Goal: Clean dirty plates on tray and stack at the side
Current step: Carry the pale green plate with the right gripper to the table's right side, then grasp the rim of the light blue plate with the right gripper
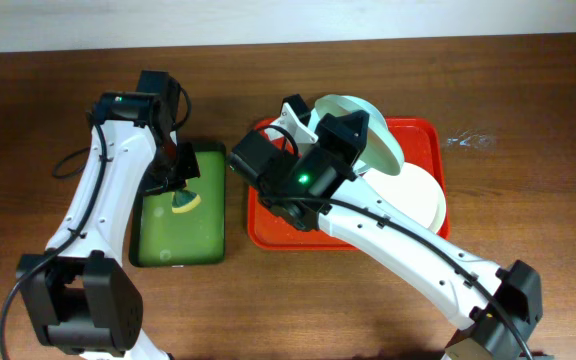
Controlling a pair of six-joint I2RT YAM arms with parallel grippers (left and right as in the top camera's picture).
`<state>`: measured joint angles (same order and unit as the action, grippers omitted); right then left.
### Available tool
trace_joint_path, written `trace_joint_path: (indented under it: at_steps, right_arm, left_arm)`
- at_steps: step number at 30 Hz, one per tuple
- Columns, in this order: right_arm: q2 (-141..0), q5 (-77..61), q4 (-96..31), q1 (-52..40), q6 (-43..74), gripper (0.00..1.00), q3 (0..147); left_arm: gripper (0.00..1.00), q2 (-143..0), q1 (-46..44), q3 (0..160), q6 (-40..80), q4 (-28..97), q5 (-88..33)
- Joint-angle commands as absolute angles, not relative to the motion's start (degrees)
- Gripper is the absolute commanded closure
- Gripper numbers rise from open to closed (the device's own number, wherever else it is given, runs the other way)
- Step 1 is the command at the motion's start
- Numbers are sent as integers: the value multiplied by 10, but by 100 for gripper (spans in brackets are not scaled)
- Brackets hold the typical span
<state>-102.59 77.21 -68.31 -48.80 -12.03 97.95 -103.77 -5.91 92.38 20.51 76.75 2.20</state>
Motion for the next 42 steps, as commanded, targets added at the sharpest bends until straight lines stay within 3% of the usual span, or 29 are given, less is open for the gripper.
trace_joint_path:
  at_steps: [1,3,9,12,20,28,29,30,35,38,42]
  right_arm:
    - [-1016,563,-680,-469,-46,96,992]
    - [-1017,302,-633,-382,-38,96,959]
    - [-1020,-181,-618,-50,-38,96,944]
    - [-1038,-242,-613,130,-38,96,941]
    - [-1110,-229,-544,347,35,96,938]
    - [-1193,-158,-503,367,40,94,937]
    - [-1193,-158,-500,367,50,54,939]
    - [-1192,-160,-502,368,50,49,943]
    - [-1175,-189,-586,336,47,45,1057]
    - [-1173,-281,-594,266,43,32,1103]
    - [-1183,-241,-581,121,46,31,1101]
  left_arm:
    - [100,-1032,-58,928,196,768,32]
    - [100,-1032,-58,928,196,768,35]
    - [100,-1032,-58,928,196,769,35]
    - [100,-1032,-58,928,196,768,35]
    - [100,-1032,-58,927,196,768,35]
    - [100,-1032,-58,927,196,768,34]
    - [100,-1032,-58,927,196,768,34]
    - [100,-1032,-58,927,196,768,34]
    - [100,-1032,-58,927,196,768,32]
    - [100,-1032,-58,927,196,766,32]
    - [100,-1032,-58,927,196,766,32]
